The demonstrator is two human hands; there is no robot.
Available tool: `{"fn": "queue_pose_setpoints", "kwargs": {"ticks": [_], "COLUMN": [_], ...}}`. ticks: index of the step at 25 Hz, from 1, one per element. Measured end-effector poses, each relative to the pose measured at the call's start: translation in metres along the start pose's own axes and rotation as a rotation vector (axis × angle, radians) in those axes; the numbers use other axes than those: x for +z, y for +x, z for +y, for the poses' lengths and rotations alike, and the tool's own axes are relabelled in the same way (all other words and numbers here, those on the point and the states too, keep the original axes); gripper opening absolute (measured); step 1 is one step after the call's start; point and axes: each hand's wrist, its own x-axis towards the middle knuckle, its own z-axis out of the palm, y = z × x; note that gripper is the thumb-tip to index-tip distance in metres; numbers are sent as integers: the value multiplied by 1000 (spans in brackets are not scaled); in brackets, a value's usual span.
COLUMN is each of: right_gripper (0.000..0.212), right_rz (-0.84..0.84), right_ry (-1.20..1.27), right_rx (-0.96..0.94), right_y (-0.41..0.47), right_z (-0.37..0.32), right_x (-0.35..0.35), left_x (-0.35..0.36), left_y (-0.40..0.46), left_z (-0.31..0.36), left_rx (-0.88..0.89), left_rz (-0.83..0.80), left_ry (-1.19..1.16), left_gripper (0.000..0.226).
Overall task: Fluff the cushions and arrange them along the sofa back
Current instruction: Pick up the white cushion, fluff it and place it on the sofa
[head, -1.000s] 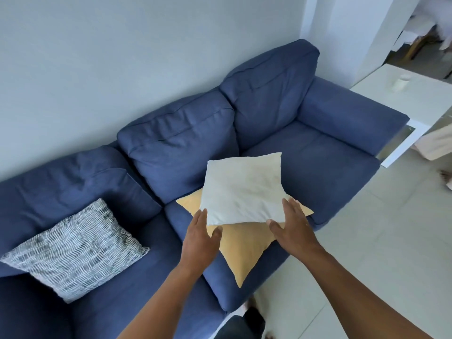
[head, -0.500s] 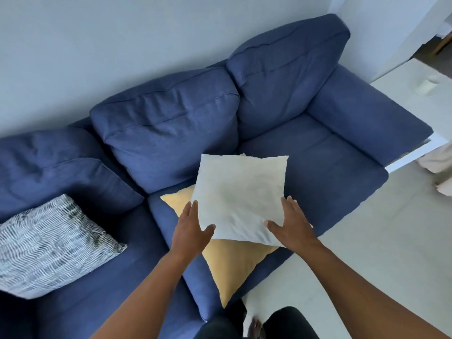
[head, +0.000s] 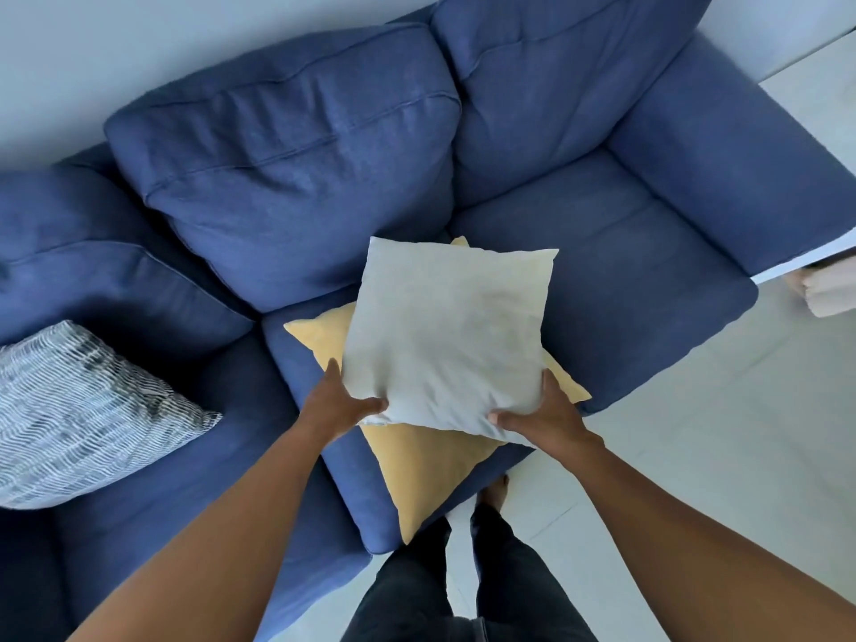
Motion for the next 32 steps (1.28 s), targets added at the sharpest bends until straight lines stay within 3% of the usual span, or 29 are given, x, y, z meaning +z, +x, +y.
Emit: {"fn": "queue_pose_setpoints", "kwargs": {"ticks": [3, 8, 11, 18, 23, 26, 32], "right_gripper": [105, 36, 12, 8, 14, 17, 22], "right_rz": [-37, 38, 132, 268, 251, 238, 212], "right_ry": [46, 61, 133, 400, 556, 678, 744], "right_rx": [8, -68, -168, -307, -350, -381, -433], "right_y": [4, -1, -9, -25, -25, -21, -2], "right_z": [1, -17, -32, -33, -18, -4, 22], "right_x": [-4, -34, -66, -152, -239, -303, -386], "left_x": [5, 9, 5, 17, 60, 97, 161], "left_y": [-1, -18, -32, -83, -110, -121, -132], "left_z": [13, 49, 74, 148, 222, 274, 342], "left_rx": [30, 141, 202, 347, 399, 412, 414], "left_rz": [-42, 82, 129, 234, 267, 274, 291], "left_ry": [-59, -136, -191, -228, -299, -306, -367], "left_gripper": [76, 29, 16, 39, 28, 39, 16]}}
